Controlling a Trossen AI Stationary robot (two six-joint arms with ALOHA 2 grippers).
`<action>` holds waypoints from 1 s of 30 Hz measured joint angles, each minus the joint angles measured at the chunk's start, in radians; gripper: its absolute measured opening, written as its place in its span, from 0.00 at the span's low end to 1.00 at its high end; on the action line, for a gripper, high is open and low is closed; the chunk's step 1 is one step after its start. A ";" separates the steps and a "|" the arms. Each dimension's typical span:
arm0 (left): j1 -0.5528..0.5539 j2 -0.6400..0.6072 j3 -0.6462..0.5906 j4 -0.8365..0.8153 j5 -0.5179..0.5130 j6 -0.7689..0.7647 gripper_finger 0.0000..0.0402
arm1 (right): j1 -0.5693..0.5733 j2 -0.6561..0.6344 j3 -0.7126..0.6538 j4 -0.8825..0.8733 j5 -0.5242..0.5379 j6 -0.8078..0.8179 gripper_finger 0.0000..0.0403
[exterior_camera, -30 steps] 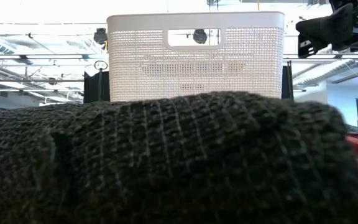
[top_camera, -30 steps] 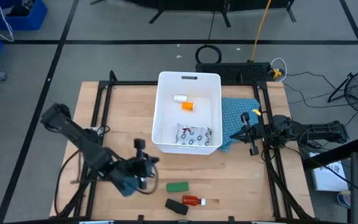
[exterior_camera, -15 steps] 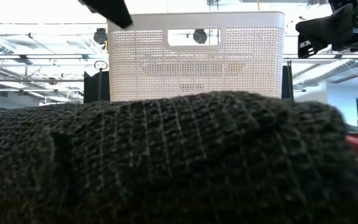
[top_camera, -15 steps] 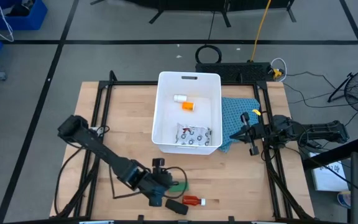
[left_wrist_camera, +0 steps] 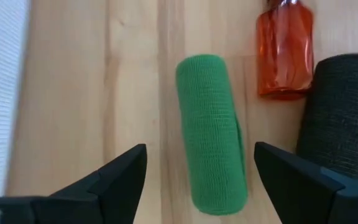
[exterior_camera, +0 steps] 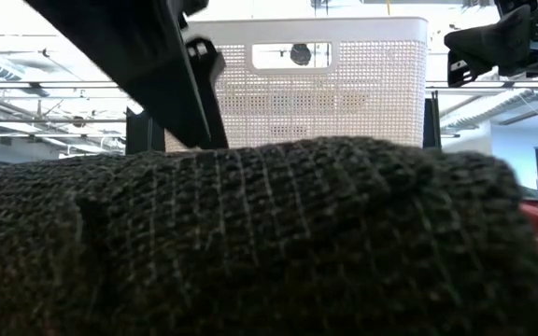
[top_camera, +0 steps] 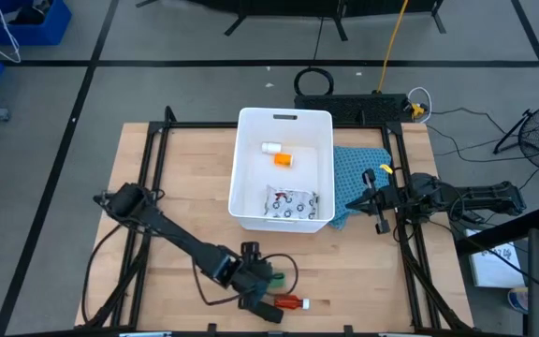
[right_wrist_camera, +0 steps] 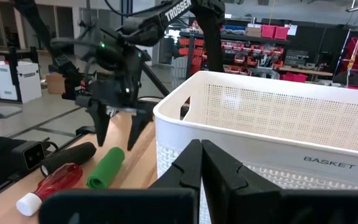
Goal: Pick & place medical supplies in basket/bin
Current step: Put the green bandage into the white bin
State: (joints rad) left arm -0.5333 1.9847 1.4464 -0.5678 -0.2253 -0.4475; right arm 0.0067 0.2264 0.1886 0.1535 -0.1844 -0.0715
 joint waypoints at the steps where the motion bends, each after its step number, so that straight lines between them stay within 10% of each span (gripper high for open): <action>1: 0.009 0.004 0.000 0.003 0.025 0.004 0.75 | 0.000 0.000 0.000 0.000 0.000 0.000 0.00; 22: 0.042 0.008 -0.181 0.233 0.157 0.006 0.73 | 0.000 0.000 0.000 0.000 0.000 0.000 0.00; 30: 0.067 0.007 -0.180 0.230 0.227 0.037 0.36 | 0.000 0.000 0.000 0.000 0.000 0.000 0.00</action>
State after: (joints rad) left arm -0.4664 1.9913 1.2666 -0.3374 0.0021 -0.4102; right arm 0.0067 0.2264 0.1886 0.1539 -0.1843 -0.0719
